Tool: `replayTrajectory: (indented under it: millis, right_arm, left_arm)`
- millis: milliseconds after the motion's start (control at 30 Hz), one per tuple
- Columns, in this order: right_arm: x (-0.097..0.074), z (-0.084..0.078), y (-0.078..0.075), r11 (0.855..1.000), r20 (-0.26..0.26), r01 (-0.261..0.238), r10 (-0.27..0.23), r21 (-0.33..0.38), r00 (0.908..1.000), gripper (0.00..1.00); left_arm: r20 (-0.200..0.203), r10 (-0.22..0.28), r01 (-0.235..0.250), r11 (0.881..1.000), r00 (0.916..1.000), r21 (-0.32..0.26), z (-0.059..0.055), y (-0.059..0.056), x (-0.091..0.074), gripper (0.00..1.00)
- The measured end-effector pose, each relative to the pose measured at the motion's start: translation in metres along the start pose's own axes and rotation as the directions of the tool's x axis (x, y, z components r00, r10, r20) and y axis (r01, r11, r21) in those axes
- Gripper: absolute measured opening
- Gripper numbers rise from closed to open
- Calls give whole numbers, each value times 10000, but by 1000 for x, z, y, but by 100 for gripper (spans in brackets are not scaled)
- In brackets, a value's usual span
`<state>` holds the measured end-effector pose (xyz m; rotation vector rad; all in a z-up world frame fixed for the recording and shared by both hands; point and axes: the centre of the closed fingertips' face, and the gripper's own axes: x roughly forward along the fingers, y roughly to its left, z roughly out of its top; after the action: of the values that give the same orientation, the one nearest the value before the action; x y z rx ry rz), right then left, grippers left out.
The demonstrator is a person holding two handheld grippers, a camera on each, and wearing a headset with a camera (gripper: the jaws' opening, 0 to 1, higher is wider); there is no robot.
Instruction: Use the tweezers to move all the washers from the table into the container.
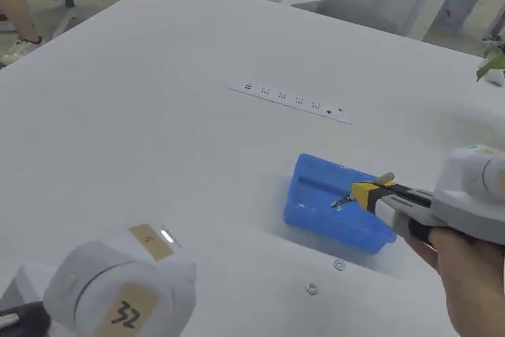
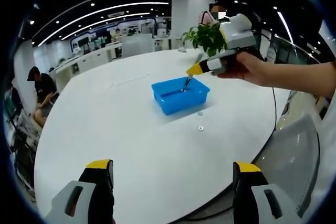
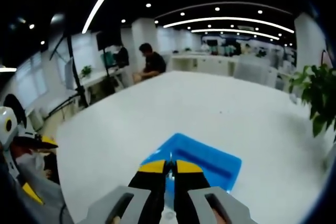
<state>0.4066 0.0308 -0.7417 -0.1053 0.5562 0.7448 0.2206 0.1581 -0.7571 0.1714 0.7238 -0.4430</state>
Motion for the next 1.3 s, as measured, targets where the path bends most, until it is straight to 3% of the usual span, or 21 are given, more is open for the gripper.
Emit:
replayTrajectory:
  millis: [133,300,667,1300]
  right_arm:
    - [14,-6,-8,9998,-131,214,-214,-16,9997,1]
    - [25,-18,-15,9988,-676,352,-375,-352,9970,1]
    - [44,-36,-15,9980,-1224,231,-302,-590,9920,1]
    - [44,-41,-13,9978,-1311,67,-153,-659,9913,2]
  left_arm:
    - [-19,9,-9,10000,10000,-14,0,1,0,96]
    - [-30,23,-23,10000,10000,-22,0,1,0,96]
    - [-102,32,-32,10000,9999,23,-2,1,1,96]
    - [-112,-24,26,9999,9999,124,-1,-1,1,96]
